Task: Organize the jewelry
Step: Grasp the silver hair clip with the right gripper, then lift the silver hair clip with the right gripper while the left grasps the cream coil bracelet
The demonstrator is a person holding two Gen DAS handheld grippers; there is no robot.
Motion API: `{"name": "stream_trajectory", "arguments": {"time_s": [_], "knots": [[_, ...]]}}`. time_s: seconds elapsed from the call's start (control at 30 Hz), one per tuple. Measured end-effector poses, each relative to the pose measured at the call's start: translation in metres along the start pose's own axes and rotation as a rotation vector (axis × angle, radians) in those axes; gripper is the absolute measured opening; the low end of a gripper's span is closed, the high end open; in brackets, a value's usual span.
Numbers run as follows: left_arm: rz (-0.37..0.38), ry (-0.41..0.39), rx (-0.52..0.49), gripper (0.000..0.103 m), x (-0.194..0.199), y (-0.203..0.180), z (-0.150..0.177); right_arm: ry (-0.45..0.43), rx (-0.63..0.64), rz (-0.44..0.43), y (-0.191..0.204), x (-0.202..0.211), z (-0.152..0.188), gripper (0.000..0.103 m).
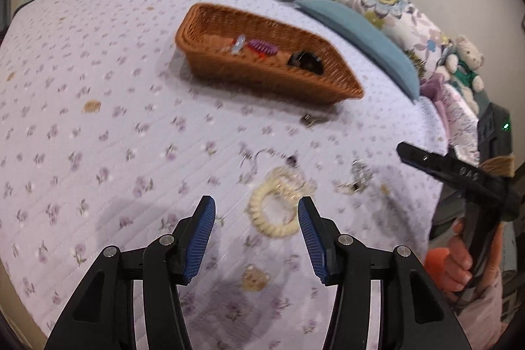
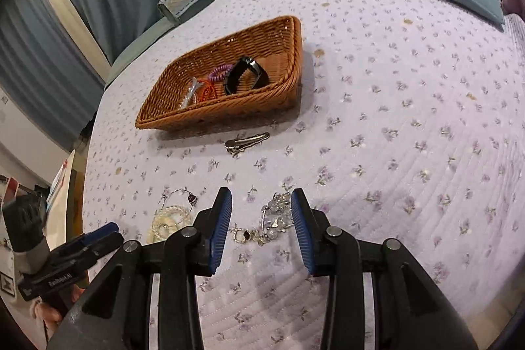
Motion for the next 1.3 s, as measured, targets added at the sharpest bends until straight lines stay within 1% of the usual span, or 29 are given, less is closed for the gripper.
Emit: {"name": "stream_trajectory", "arguments": {"time_s": [0.13, 0.23, 0.3, 0.4, 0.5, 0.57, 0.63, 0.67, 0.7, 0.73, 0.77, 0.8, 0.83, 0.87, 0.9, 0.97, 1.03, 1.07, 1.1, 1.13, 1.23, 1.3], "knots": [[-0.017, 0.009, -0.011, 0.054, -0.007, -0.001, 0.000, 0.012, 0.010, -0.001, 0.011, -0.014, -0.015, 0.041], [-0.031, 0.014, -0.022, 0.054, -0.012, -0.002, 0.000, 0.036, -0.015, -0.012, 0.020, -0.035, -0.029, 0.041], [-0.040, 0.023, -0.024, 0.054, -0.015, -0.003, 0.000, 0.057, -0.068, -0.011, 0.023, -0.055, -0.039, 0.041], [-0.050, 0.028, -0.030, 0.054, -0.018, -0.003, 0.000, 0.078, -0.195, -0.012, 0.022, -0.085, -0.052, 0.041], [-0.051, 0.026, -0.028, 0.054, -0.017, -0.001, 0.000, 0.083, -0.304, -0.005, 0.018, -0.105, -0.059, 0.041], [-0.049, 0.024, -0.023, 0.054, -0.017, 0.002, -0.001, 0.069, -0.353, 0.024, 0.018, -0.114, -0.062, 0.042], [-0.046, 0.026, -0.015, 0.054, -0.017, 0.005, -0.002, 0.033, -0.378, 0.084, 0.023, -0.118, -0.067, 0.042], [-0.046, 0.027, -0.012, 0.054, -0.017, 0.006, -0.002, 0.029, -0.377, 0.110, 0.025, -0.120, -0.070, 0.043], [-0.046, 0.029, -0.008, 0.054, -0.018, 0.008, -0.003, 0.031, -0.363, 0.164, 0.031, -0.125, -0.074, 0.043], [-0.045, 0.031, -0.006, 0.054, -0.019, 0.009, -0.003, 0.034, -0.349, 0.197, 0.034, -0.128, -0.076, 0.043], [-0.044, 0.033, -0.006, 0.054, -0.019, 0.009, -0.003, 0.038, -0.317, 0.252, 0.042, -0.132, -0.077, 0.043], [-0.044, 0.036, -0.008, 0.054, -0.020, 0.009, -0.003, 0.040, -0.290, 0.283, 0.048, -0.135, -0.077, 0.043], [-0.046, 0.037, -0.010, 0.054, -0.021, 0.009, -0.003, 0.043, -0.247, 0.320, 0.054, -0.137, -0.075, 0.041], [-0.046, 0.040, -0.013, 0.054, -0.021, 0.009, -0.003, 0.045, -0.220, 0.340, 0.057, -0.138, -0.072, 0.032], [-0.044, 0.043, -0.015, 0.054, -0.022, 0.008, -0.003, 0.046, -0.201, 0.347, 0.057, -0.136, -0.069, 0.031], [-0.040, 0.048, -0.018, 0.054, -0.023, 0.008, -0.003, 0.061, -0.186, 0.309, 0.053, -0.131, -0.062, 0.026], [-0.033, 0.060, -0.025, 0.054, -0.026, 0.006, -0.002, 0.084, -0.166, 0.272, 0.048, -0.124, -0.056, 0.026], [-0.033, 0.066, -0.031, 0.052, -0.028, 0.004, -0.002, 0.095, -0.146, 0.261, 0.047, -0.122, -0.053, 0.026], [-0.036, 0.073, -0.040, 0.047, -0.030, 0.003, -0.002, 0.106, -0.120, 0.248, 0.046, -0.119, -0.050, 0.026], [-0.042, 0.082, -0.050, 0.044, -0.033, 0.000, -0.001, 0.115, -0.095, 0.237, 0.046, -0.117, -0.046, 0.026], [-0.066, 0.083, -0.075, 0.044, -0.039, -0.006, -0.002, 0.122, -0.028, 0.222, 0.048, -0.111, -0.037, 0.026], [-0.090, 0.088, -0.085, 0.044, -0.045, -0.009, -0.006, 0.110, 0.013, 0.211, 0.049, -0.111, -0.032, 0.026]]}}
Point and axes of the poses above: each gripper's, at about its wrist camera, not at the fingertips, and x roughly against the way its jaws point, y to its left, z to its underside, the point moved 1 cm from there along -x, roughly the way its jaws point, and after that the axes turned 10 degrees about y, right-handed, at the moved point
